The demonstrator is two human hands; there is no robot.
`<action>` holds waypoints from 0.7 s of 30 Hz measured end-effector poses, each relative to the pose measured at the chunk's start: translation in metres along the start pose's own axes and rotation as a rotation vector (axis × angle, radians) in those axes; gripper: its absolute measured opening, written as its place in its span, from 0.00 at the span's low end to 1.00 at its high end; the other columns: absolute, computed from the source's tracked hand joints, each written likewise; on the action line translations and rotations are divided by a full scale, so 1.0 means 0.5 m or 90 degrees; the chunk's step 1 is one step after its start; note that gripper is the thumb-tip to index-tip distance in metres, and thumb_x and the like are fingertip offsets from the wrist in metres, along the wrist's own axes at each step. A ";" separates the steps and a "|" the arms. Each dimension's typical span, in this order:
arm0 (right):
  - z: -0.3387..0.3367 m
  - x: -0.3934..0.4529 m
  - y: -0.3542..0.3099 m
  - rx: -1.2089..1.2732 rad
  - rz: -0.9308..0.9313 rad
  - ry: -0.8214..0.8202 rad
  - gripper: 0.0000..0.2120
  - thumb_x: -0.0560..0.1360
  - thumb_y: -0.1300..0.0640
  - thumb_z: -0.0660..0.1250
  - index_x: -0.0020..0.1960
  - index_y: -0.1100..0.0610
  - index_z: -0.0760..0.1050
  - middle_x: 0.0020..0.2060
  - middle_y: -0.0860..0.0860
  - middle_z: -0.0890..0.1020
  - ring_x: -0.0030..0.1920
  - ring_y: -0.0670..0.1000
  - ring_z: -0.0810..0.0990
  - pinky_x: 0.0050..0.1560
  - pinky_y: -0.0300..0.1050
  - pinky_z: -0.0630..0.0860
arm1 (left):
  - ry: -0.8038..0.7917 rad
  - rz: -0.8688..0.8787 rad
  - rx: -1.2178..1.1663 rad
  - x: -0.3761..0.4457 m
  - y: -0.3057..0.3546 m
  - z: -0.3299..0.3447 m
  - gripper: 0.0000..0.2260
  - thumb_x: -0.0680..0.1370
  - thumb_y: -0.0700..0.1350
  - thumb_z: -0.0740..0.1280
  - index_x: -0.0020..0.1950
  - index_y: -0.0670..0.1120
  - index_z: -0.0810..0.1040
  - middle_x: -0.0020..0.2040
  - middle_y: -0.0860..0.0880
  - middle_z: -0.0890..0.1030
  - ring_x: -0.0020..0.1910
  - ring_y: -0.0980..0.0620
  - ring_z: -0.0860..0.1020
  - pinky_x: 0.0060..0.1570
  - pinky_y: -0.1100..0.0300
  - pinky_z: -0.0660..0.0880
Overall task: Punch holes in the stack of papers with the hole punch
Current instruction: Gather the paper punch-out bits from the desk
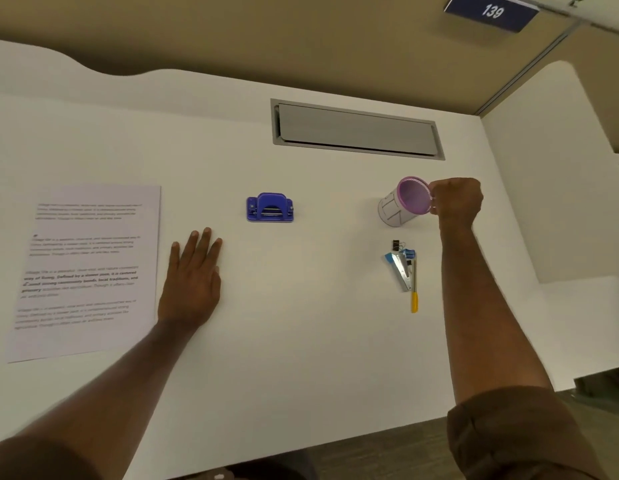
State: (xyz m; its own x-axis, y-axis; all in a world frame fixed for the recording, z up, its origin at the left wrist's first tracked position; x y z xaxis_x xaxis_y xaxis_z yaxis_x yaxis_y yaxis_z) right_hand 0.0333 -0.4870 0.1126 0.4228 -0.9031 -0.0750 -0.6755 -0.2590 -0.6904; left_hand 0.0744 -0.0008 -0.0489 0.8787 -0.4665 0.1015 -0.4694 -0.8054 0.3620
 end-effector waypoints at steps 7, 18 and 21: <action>-0.010 -0.031 -0.023 -0.028 -0.097 0.050 0.10 0.76 0.61 0.66 0.49 0.65 0.83 0.44 0.63 0.86 0.44 0.62 0.85 0.49 0.60 0.83 | -0.018 -0.006 0.003 0.003 0.004 -0.003 0.25 0.81 0.44 0.49 0.79 0.43 0.63 0.82 0.43 0.59 0.81 0.42 0.56 0.79 0.39 0.52; 0.181 -0.347 0.024 0.037 -0.408 -0.091 0.10 0.79 0.63 0.64 0.57 0.58 0.82 0.53 0.52 0.85 0.53 0.52 0.83 0.55 0.49 0.80 | -0.035 -0.007 0.009 0.002 0.008 -0.011 0.25 0.82 0.42 0.52 0.80 0.43 0.60 0.82 0.43 0.57 0.82 0.42 0.54 0.80 0.39 0.50; 0.277 -0.508 0.067 -0.084 -0.502 -0.219 0.14 0.80 0.59 0.66 0.65 0.56 0.79 0.63 0.52 0.81 0.65 0.53 0.78 0.67 0.50 0.73 | -0.029 -0.003 0.000 0.001 0.011 -0.014 0.24 0.83 0.40 0.56 0.80 0.43 0.60 0.82 0.42 0.57 0.82 0.41 0.54 0.79 0.39 0.51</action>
State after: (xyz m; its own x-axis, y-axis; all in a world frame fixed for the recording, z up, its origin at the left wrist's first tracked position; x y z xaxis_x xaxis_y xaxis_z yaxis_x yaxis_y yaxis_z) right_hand -0.0129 -0.2188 0.0087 0.9413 -0.2960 0.1625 -0.1643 -0.8219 -0.5454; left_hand 0.0732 -0.0028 -0.0403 0.8762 -0.4786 0.0572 -0.4649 -0.8078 0.3623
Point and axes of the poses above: each hand's wrist, its own x-axis towards the middle knuckle, its own z-axis out of the palm, y = z × x, the point moved 6 cm from there along x, towards the middle knuckle
